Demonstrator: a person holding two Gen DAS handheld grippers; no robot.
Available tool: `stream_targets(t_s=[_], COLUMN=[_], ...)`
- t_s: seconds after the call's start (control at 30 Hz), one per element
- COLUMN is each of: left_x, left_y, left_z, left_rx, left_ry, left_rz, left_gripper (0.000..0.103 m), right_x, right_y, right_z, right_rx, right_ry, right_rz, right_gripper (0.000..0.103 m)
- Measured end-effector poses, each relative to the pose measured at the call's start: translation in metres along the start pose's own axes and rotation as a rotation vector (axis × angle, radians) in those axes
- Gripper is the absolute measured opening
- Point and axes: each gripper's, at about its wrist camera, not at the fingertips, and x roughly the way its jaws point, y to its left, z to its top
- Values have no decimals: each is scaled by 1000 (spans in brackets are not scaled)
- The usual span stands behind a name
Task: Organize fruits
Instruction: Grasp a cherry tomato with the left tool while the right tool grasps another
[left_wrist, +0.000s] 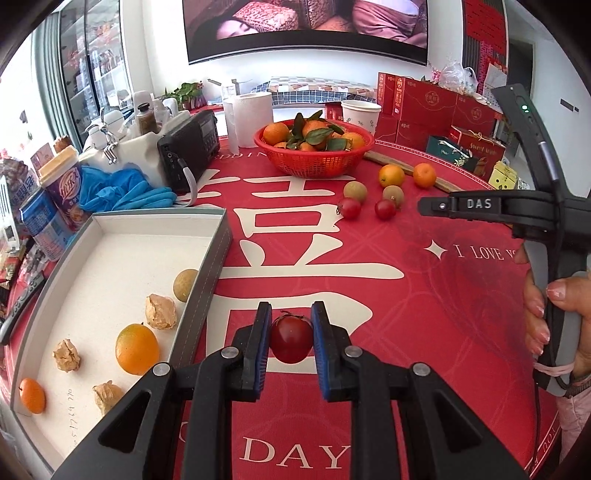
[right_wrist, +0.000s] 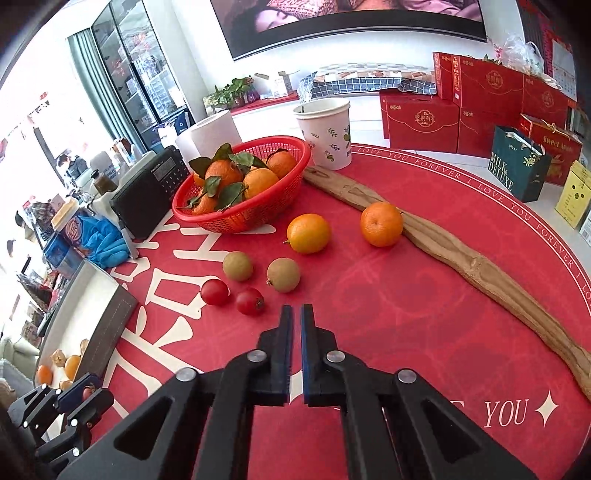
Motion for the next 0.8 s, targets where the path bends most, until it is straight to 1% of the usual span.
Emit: stream_targets(t_s=[0.03,0.07,0.1,0.13,0.2,0.27,0.37,0.4,0.43,0.47,0.57,0.67,0.8], left_x=[-1,-2,-4,-5,-8,-11,-18,-20,-22,-23,-28,-33,-35], left_y=[1,2,3,4,7,11,16,17,19,20,25,28,32], left_z=[-1,-1,-2,-2,-2,-2,-4,-5,-6,-7,-9,-9,-8], left_rx=[-1,-1,-2,-3,-9,-19,-31,-31,-31,-31,-36,-42,-49], left_ry=[1,0,-3,-5,-9,-11,-15,-17,-18,-20,-31,-50,-60], left_rz=[-1,0,0,-1,-1,0,4,8,13,17,30,43,60], left_gripper=[24,24,24,24,24,24,24,24,24,24,24,24,24], right_x=[5,10,14,18,28,35,43,45,48,49,46,31,16], right_y=[5,10,14,20,30,38,43,45,48,50,49,44,35], right_z=[0,-1,-3,-4,-5,-2,3,4,6,6,5,6,7], right_rx=[-12,-32,-56,-83,-125,-142,-126,-123,-125,-126,-101,-88,-50], right_ry=[10,19,23,24,36,29,22,17,16,17,8,-23,-28], right_rz=[3,0,-11,-31,-62,-84,-73,-73,-77,-79,-39,19,89], right_gripper=[20,37,45,49,49,49,48,45,29,21,21,21,21])
